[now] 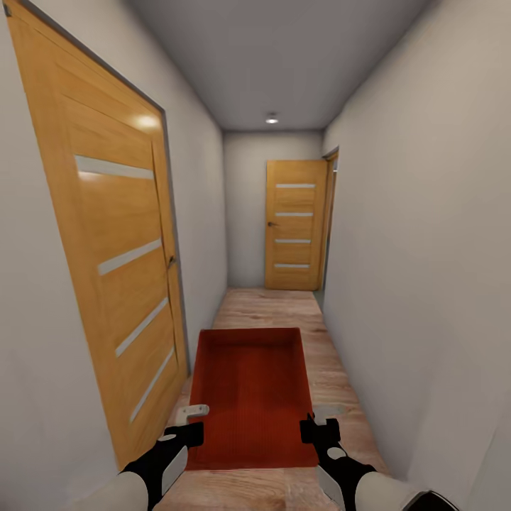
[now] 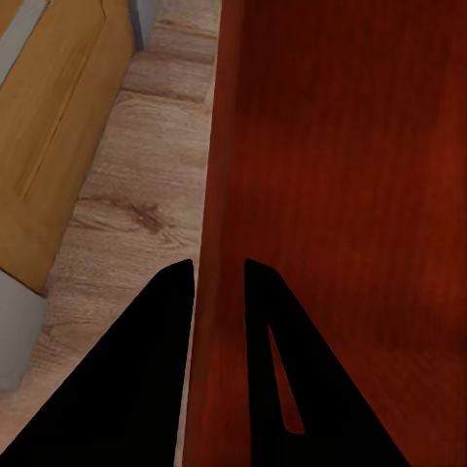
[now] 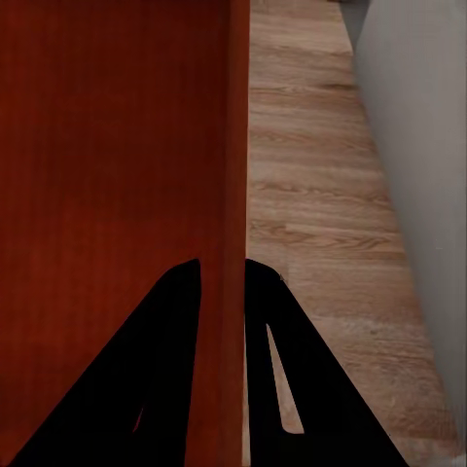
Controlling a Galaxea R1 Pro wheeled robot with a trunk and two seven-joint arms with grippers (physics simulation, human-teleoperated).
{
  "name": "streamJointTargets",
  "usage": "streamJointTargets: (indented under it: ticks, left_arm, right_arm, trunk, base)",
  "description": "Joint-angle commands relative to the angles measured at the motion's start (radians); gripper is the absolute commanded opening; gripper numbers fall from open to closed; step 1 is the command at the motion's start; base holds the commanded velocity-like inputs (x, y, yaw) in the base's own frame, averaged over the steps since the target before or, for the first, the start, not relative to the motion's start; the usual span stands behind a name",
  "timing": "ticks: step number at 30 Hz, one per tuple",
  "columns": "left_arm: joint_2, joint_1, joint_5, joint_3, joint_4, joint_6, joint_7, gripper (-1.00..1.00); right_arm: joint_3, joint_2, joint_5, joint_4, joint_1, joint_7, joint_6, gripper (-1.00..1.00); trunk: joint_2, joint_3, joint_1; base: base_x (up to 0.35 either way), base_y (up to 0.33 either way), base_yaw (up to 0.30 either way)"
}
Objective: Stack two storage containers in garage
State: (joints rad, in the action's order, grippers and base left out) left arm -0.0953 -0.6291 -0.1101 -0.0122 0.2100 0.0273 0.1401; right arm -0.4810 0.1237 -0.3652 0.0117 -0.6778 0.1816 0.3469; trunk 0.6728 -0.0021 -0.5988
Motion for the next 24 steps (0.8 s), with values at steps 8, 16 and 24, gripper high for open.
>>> streamJointTargets:
  ticks: [8, 16, 24]
  left_arm:
    - [0.009, 0.000, 0.009, 0.017, 0.005, 0.003, 0.019, -1.00]
    - [0.009, 0.000, 0.009, 0.017, 0.005, 0.003, 0.019, -1.00]
    - [0.009, 0.000, 0.009, 0.017, 0.005, 0.003, 0.019, -1.00]
  right_arm:
    - [0.059, 0.001, 0.005, 0.001, 0.000, -0.001, -0.002, -1.00]
    - [0.059, 0.001, 0.005, 0.001, 0.000, -0.001, -0.002, -1.00]
    - [0.059, 0.001, 0.005, 0.001, 0.000, -0.001, -0.002, -1.00]
  trunk:
    - [0.000, 0.000, -0.001]
    - [0.000, 0.000, -0.001]
    - [0.000, 0.000, -0.001]
  base:
    - [0.322, 0.000, 0.000]
    - [0.322, 0.000, 0.000]
    - [0.322, 0.000, 0.000]
